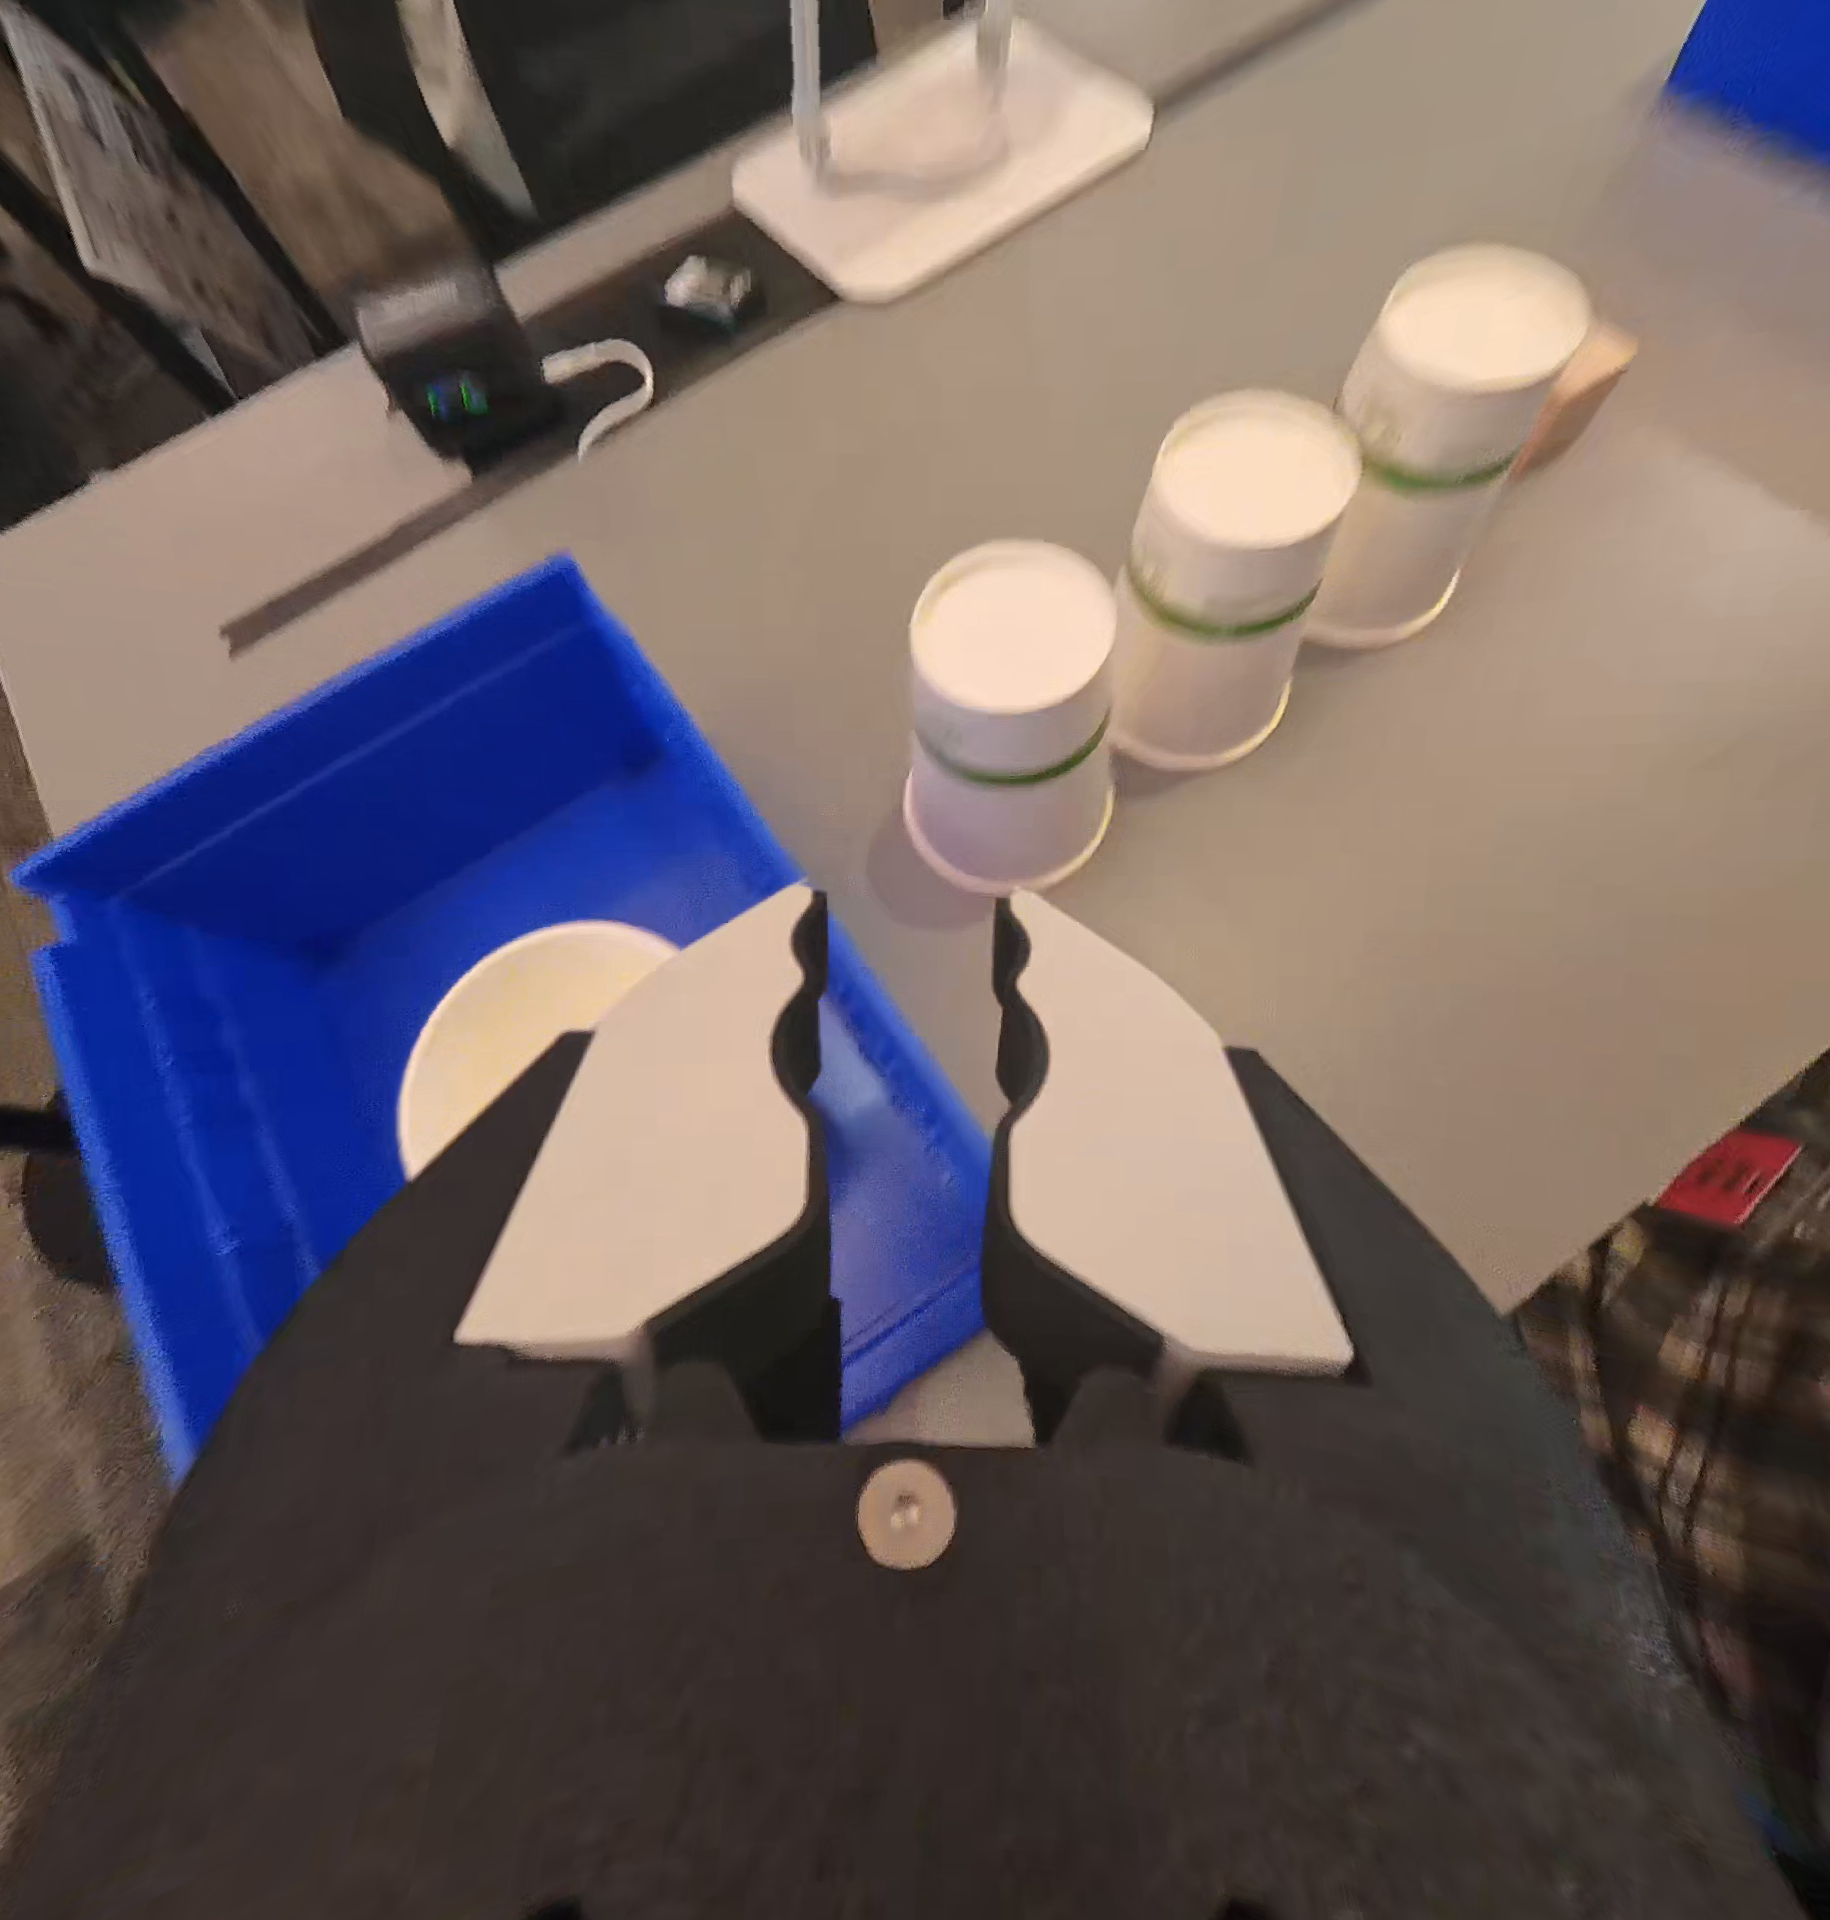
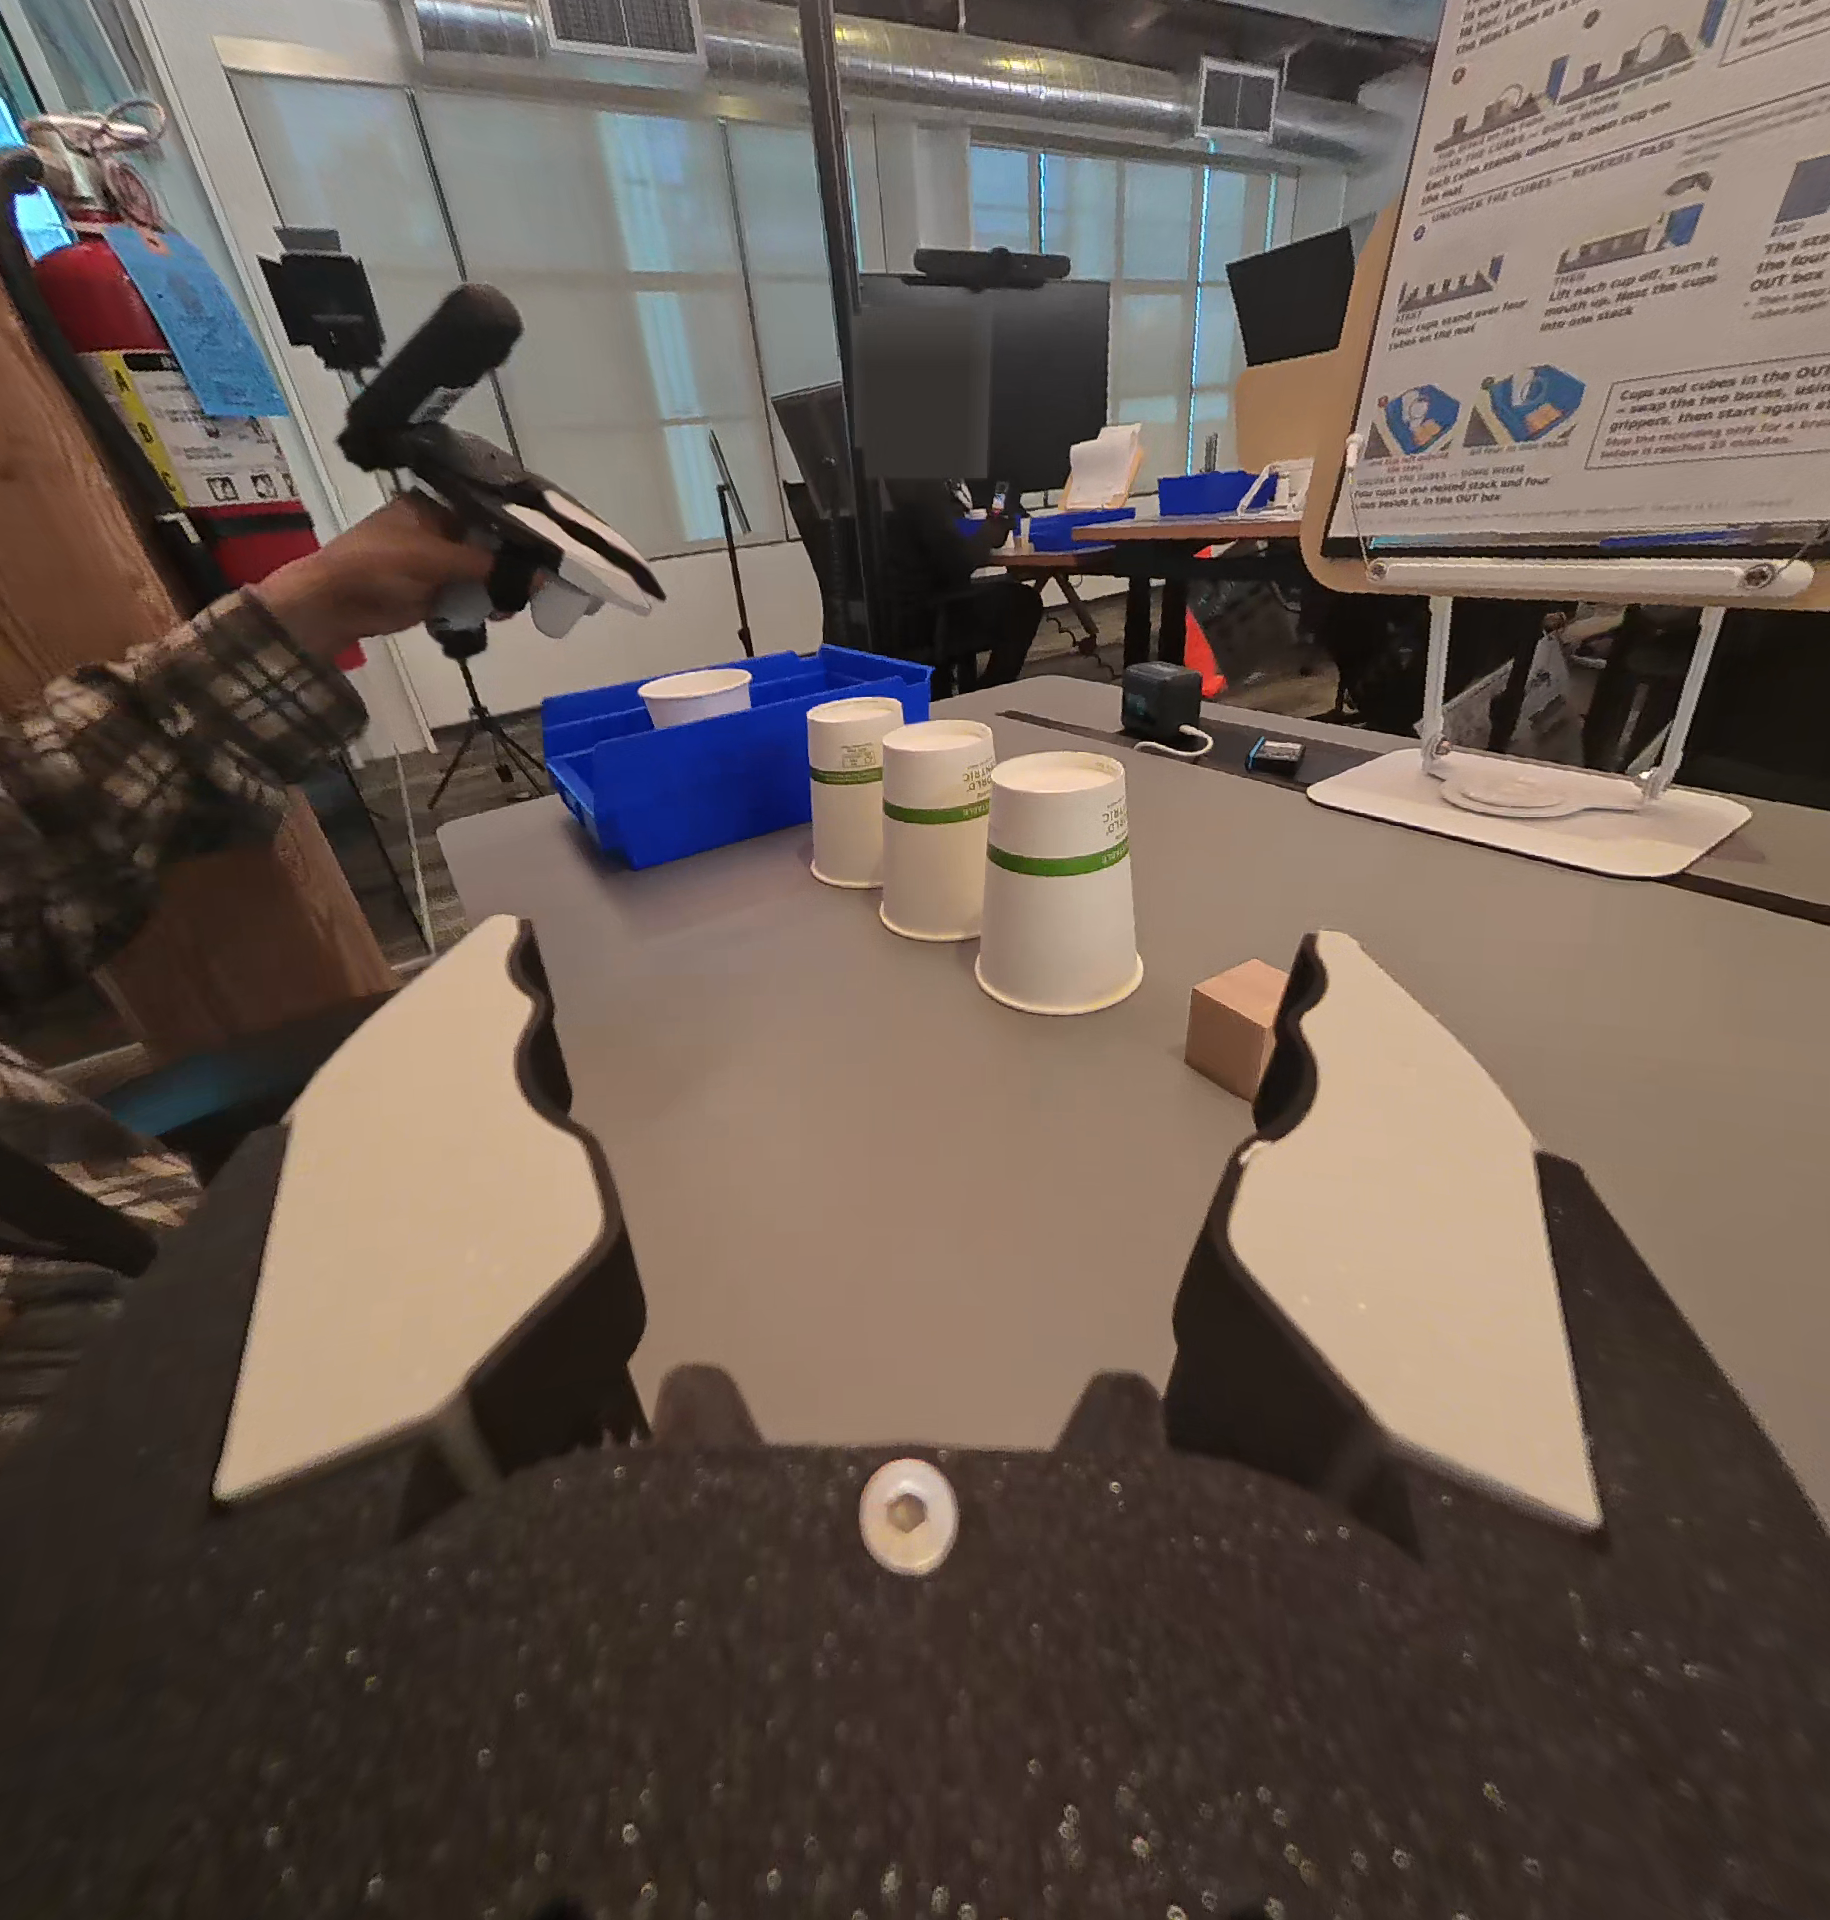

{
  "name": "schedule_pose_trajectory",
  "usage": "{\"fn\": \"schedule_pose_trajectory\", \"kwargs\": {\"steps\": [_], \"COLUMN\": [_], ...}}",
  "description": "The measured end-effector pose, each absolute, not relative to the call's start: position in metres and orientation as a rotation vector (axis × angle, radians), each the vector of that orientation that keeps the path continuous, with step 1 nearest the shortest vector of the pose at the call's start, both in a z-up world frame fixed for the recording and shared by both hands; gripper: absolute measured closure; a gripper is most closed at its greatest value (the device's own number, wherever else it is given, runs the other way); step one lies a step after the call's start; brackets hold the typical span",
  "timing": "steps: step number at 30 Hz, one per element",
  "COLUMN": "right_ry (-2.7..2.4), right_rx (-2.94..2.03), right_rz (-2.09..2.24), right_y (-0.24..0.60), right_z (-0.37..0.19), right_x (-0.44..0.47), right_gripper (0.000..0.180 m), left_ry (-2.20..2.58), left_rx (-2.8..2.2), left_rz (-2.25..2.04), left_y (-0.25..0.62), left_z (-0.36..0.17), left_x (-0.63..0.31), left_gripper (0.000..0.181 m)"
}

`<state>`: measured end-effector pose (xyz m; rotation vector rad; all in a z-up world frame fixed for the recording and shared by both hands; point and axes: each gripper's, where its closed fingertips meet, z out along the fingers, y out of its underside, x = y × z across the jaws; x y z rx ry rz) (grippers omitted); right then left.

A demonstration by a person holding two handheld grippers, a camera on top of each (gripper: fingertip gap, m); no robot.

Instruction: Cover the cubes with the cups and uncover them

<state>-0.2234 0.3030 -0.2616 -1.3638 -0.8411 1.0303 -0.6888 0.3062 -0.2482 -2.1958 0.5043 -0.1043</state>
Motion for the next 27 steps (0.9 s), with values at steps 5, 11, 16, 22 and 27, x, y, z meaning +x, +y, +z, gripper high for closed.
{"fn": "schedule_pose_trajectory", "kwargs": {"steps": [5, 11, 16, 22, 27], "right_ry": [-0.834, -0.876, -0.901, -0.917, -0.925], "right_rx": [-1.341, -1.35, -1.367, -1.372, -1.356], "right_rz": [1.065, 1.064, 1.063, 1.072, 1.085], "right_y": [0.301, 0.296, 0.295, 0.294, 0.293], "right_z": [-0.263, -0.268, -0.272, -0.27, -0.265], "right_x": [-0.223, -0.223, -0.223, -0.222, -0.224], "right_gripper": [0.052, 0.054, 0.054, 0.054, 0.058], "left_ry": [0.704, 0.937, 1.025, 1.002, 1.038], "left_rx": [-2.439, -2.602, -2.693, -2.772, -2.838], "left_rz": [0.068, 0.159, 0.295, 0.256, 0.221], "left_y": [0.296, 0.289, 0.293, 0.298, 0.291], "left_z": [-0.268, -0.288, -0.314, -0.344, -0.364], "left_x": [-0.735, -0.746, -0.755, -0.763, -0.769], "left_gripper": [0.149, 0.143, 0.141, 0.144, 0.178]}}
